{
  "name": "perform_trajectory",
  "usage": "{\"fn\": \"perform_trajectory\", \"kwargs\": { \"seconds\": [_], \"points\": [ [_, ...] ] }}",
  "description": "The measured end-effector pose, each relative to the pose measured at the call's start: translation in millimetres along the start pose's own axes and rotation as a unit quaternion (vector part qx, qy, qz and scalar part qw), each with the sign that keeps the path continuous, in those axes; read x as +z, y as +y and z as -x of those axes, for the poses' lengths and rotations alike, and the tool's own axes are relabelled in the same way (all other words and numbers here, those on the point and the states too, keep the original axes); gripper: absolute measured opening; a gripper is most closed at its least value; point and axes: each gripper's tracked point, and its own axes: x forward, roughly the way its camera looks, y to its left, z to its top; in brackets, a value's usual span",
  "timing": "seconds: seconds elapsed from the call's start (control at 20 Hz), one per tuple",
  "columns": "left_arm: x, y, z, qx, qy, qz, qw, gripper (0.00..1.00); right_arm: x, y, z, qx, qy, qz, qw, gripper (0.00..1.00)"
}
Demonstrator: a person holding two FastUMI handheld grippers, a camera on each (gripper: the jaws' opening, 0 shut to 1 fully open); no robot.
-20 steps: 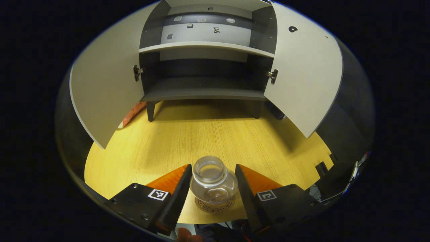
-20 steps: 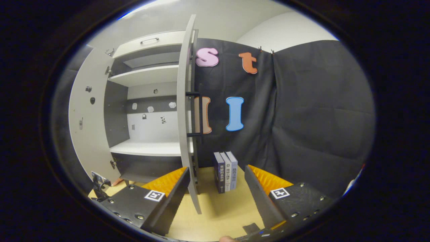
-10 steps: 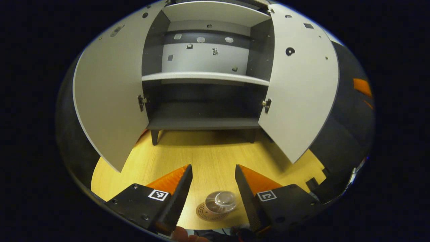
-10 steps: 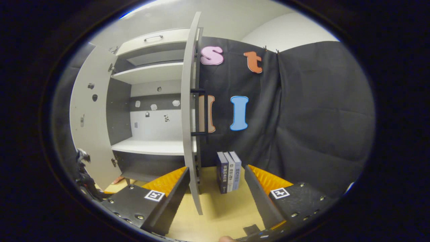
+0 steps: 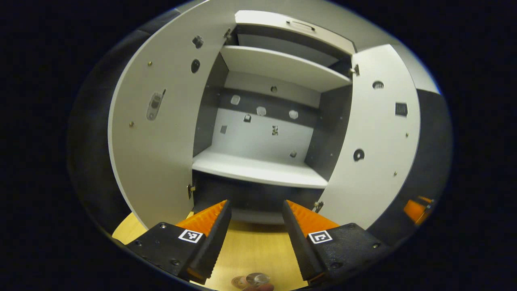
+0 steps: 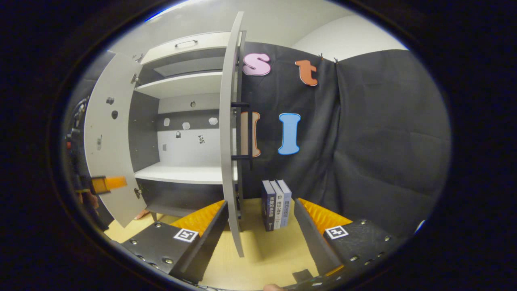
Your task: Grasp the bottle in the cabinet with the left hand and place it on the coaster, then close the right door with the right hand and the left door with the left hand.
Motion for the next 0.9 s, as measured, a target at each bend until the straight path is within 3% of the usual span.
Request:
{"fn": "perform_trajectory", "kwargs": {
  "seconds": [0.1,0.15,0.25,0.45,0.7,0.9],
  "points": [
    [25.1,-4.1,3.8,-0.009,-0.027,0.020,0.999,0.83,1.7,-0.7,-1.1,-0.003,-0.002,-0.004,1.000,0.99],
    [36.6,-1.4,6.3,-0.003,-0.040,0.020,0.999,0.91,2.4,-0.7,-2.4,-0.004,-0.002,-0.005,1.000,0.99],
    [54.8,6.5,10.5,0.015,-0.066,0.010,0.998,0.95,5.0,-1.1,-5.3,-0.004,-0.004,-0.001,1.000,0.99],
    [69.5,18.2,21.8,0.041,-0.092,-0.018,0.995,0.95,23.0,-11.7,-19.8,-0.021,-0.026,0.015,0.999,0.99],
    [66.7,42.1,38.3,0.084,-0.092,-0.057,0.991,0.95,56.8,-34.7,-45.1,-0.072,-0.060,0.007,0.996,0.98],
    [61.2,53.8,46.4,0.109,-0.086,-0.100,0.985,0.95,67.3,-28.7,-62.5,-0.070,-0.069,0.016,0.995,0.99]
  ]
}}
